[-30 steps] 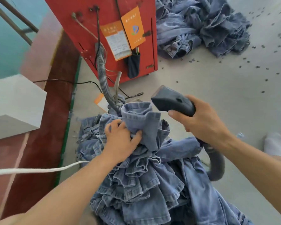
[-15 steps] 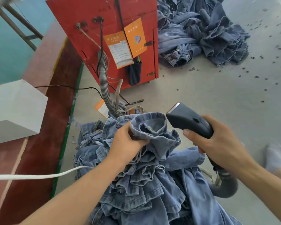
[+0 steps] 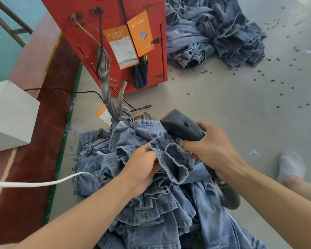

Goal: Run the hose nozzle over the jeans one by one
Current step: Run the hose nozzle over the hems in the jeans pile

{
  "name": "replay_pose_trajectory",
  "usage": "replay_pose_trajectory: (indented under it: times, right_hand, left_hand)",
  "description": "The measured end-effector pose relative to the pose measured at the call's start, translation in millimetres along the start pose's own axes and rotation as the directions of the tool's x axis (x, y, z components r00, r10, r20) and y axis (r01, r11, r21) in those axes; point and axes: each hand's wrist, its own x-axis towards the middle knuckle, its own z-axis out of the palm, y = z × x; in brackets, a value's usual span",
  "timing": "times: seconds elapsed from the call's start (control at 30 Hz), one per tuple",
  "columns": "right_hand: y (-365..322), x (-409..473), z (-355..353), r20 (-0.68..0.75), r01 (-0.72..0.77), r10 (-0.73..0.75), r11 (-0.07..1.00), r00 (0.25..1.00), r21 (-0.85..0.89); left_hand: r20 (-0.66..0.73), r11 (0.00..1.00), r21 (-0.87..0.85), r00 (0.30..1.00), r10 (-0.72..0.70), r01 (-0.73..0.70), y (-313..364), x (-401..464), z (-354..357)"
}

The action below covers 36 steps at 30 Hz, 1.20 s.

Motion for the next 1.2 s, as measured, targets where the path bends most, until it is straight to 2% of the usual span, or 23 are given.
replay_pose_trajectory:
  times: [0.07, 0.13, 0.17, 0.2, 0.23, 0.3, 0.33, 0.37, 0.4, 0.43, 0.53, 0.63, 0.7, 0.8, 0.93, 1.1, 1.2]
  right_hand:
    - [-2.6, 2.9, -3.7, -0.031, 0.023, -0.023, 1.000, 0.999, -0.002]
    - [-6.7, 4.4, -10.6, -0.075, 0.048, -0.045, 0.998, 0.996, 0.033]
    - [-8.9, 4.9, -14.0, -0.097, 0.055, -0.049, 0.997, 0.994, 0.062]
    - [-10.9, 5.6, -16.8, -0.114, 0.063, -0.053, 0.994, 0.992, 0.085]
    - [-12.0, 5.9, -18.6, -0.123, 0.069, -0.056, 0.992, 0.991, 0.102]
    - [-13.7, 5.7, -20.0, -0.120, 0.077, -0.062, 0.990, 0.991, 0.119]
    - [-14.5, 5.0, -20.0, -0.115, 0.077, -0.064, 0.990, 0.991, 0.116]
    - [-15.1, 5.1, -19.7, -0.111, 0.076, -0.064, 0.991, 0.992, 0.106]
    - [-15.5, 5.6, -19.3, -0.111, 0.076, -0.065, 0.992, 0.992, 0.096]
    - [-15.7, 6.3, -19.5, -0.116, 0.078, -0.068, 0.993, 0.991, 0.085]
    - [-14.3, 6.7, -27.2, -0.148, 0.101, -0.095, 0.994, 0.984, 0.034]
    - [-9.9, -1.6, -49.6, -0.120, 0.156, -0.156, 0.988, 0.980, -0.011]
    - [-3.0, -12.3, -70.4, -0.038, 0.202, -0.209, 0.969, 0.977, -0.146]
    - [5.7, -31.1, -94.5, 0.107, 0.216, -0.189, 0.891, 0.976, -0.399]
    - [15.5, -40.8, -101.1, 0.250, 0.276, -0.164, 0.804, 0.954, -0.527]
    - [-3.2, -39.9, -64.6, 0.356, 0.416, -0.261, 0.771, 0.897, -0.482]
    - [-20.8, -36.0, -61.0, 0.206, 0.405, -0.351, 0.826, 0.914, -0.391]
  left_hand:
    - [-0.035, 0.995, -0.084, 0.998, -0.048, 0.045, 0.3, 3.7, -7.8]
    - [0.006, 0.976, -0.201, 0.996, -0.085, 0.084, 7.8, 5.3, -12.9]
    - [0.041, 0.981, -0.185, 0.997, -0.060, 0.067, 12.2, 5.0, -13.4]
    - [0.050, 0.998, -0.064, 0.999, -0.020, 0.023, 14.9, 5.7, -12.4]
    - [0.040, 0.990, 0.137, 0.999, 0.022, -0.027, 15.6, 5.4, -9.8]
    - [0.005, 0.849, 0.509, 0.987, 0.160, -0.140, 14.6, 1.6, -3.8]
    - [0.022, 0.765, 0.613, 0.972, 0.234, -0.198, 9.6, 3.0, -3.5]
    - [0.034, 0.725, 0.646, 0.957, 0.287, -0.239, 3.2, 5.4, -5.3]
    - [0.028, 0.732, 0.630, 0.949, 0.313, -0.260, -1.0, 8.7, -7.2]
    - [-0.004, 0.782, 0.569, 0.950, 0.312, -0.254, -0.8, 10.7, -8.0]
    - [-0.066, 0.927, 0.338, 0.979, 0.195, -0.162, 2.4, 13.5, -12.0]
    - [-0.081, 0.981, 0.169, 0.990, 0.115, -0.100, 1.9, 14.8, -14.4]
    - [-0.106, 0.987, 0.116, 0.986, 0.125, -0.113, 2.0, 14.8, -14.0]
    - [-0.169, 0.973, 0.163, 0.967, 0.190, -0.163, 4.9, 14.4, -10.6]
    - [-0.193, 0.945, 0.249, 0.946, 0.261, -0.210, 6.3, 15.3, -8.7]
    - [-0.062, 0.873, 0.421, 0.952, 0.300, -0.247, 0.9, 10.9, 0.1]
    - [-0.057, 0.845, 0.449, 0.934, 0.352, -0.290, 0.6, 9.7, 1.0]
